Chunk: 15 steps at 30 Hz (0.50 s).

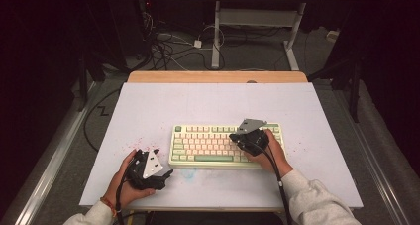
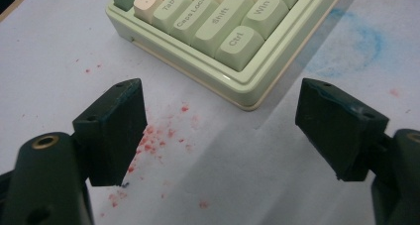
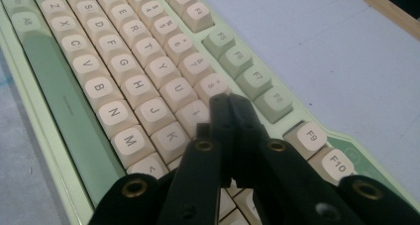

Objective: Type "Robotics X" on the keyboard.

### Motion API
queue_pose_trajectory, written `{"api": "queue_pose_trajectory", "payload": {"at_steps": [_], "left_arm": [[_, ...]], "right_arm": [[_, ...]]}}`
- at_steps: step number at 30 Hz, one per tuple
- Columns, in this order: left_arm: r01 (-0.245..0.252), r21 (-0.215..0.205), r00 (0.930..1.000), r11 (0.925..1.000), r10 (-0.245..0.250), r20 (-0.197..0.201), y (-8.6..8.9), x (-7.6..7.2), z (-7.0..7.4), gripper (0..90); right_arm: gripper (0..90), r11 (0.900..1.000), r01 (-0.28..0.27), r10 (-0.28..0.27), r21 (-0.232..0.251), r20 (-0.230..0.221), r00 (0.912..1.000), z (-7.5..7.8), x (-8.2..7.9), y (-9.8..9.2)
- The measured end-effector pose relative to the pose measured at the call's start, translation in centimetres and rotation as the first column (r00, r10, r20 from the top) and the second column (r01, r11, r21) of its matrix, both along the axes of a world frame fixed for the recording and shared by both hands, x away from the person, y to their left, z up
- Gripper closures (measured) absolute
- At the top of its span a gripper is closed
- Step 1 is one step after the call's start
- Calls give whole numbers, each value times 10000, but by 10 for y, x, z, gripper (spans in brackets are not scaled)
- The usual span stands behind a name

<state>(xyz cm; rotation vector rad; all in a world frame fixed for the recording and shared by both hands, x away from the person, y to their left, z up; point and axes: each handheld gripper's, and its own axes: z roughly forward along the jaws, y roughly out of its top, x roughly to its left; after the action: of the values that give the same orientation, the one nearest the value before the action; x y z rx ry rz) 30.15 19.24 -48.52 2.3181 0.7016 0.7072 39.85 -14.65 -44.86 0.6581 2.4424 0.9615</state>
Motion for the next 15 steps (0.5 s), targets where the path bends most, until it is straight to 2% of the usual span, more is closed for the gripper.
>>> {"api": "queue_pose_trajectory", "payload": {"at_steps": [7, 8, 11, 15], "left_arm": [[-234, -314, 9997, 9992, 235, 37, 2, 1, 2, 199], [-285, -272, 9996, 9992, 286, 51, 1, 1, 2, 203], [-347, -486, 9994, 9982, 343, -104, 2, 2, 2, 206], [-346, -621, 9993, 9975, 336, -164, 1, 3, 3, 211]], "right_arm": [[823, 9991, -37, 22, 434, 350, 9994, 7, -6, -6], [800, 9987, -17, -2, 507, 376, 9993, 9, -7, -6], [721, 9959, -73, 24, 907, 534, 9986, 13, -11, -11], [601, 9933, -74, -21, 1150, 826, 9966, 18, -16, -15]]}}
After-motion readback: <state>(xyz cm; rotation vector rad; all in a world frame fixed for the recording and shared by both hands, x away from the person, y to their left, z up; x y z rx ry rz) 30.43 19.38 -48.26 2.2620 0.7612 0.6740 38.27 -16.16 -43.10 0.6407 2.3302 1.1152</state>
